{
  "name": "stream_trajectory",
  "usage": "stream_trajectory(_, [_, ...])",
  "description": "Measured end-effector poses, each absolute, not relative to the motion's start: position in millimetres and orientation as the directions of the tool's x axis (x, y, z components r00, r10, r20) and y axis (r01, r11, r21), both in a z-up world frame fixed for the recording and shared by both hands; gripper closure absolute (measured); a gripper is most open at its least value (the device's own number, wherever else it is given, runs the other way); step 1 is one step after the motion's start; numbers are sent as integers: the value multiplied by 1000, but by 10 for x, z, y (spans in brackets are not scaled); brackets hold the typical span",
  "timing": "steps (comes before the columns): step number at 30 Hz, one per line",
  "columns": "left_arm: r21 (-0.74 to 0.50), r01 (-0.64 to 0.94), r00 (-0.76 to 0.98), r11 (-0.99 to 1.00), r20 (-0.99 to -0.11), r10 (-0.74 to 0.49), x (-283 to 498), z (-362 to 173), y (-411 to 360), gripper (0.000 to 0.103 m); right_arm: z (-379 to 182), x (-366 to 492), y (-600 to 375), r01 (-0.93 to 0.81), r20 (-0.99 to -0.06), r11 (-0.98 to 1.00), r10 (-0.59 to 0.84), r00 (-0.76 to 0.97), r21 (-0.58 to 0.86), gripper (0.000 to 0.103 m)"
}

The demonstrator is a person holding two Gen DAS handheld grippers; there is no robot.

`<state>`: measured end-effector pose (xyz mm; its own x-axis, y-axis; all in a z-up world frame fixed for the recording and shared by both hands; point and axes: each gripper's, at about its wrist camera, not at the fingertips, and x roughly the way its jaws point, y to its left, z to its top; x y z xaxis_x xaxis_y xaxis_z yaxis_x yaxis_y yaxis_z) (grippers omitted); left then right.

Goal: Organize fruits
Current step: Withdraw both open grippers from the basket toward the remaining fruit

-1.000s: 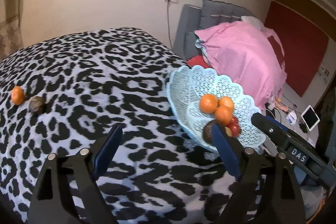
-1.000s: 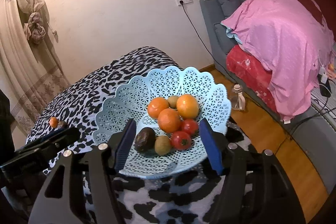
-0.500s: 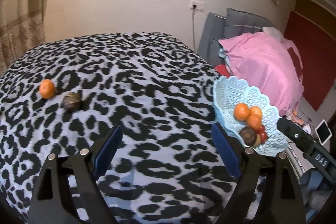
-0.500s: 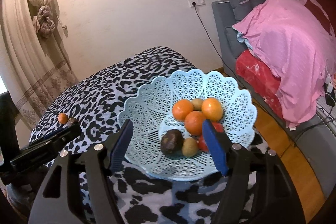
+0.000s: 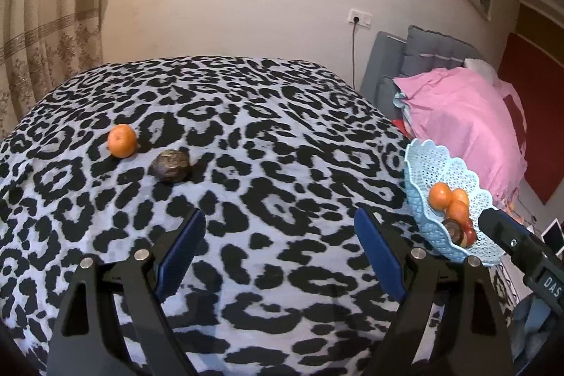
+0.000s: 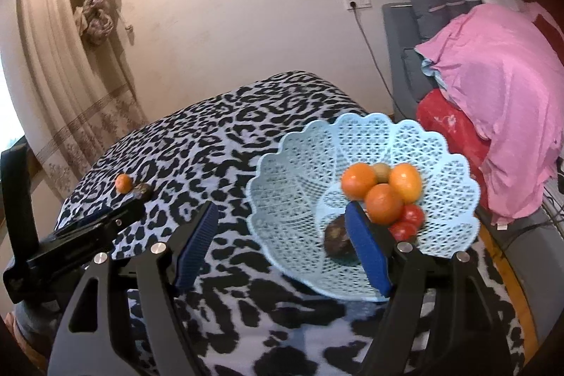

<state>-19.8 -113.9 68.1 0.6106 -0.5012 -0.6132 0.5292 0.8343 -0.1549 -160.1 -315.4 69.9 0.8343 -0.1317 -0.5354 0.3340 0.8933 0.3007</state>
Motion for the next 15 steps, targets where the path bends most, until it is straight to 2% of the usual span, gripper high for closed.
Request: stream_trajectory(15, [-164,469,634,868,-622,-460,-25,643,-886,17,659,-1329,-2833,258,-560,924,-60,827,283,25])
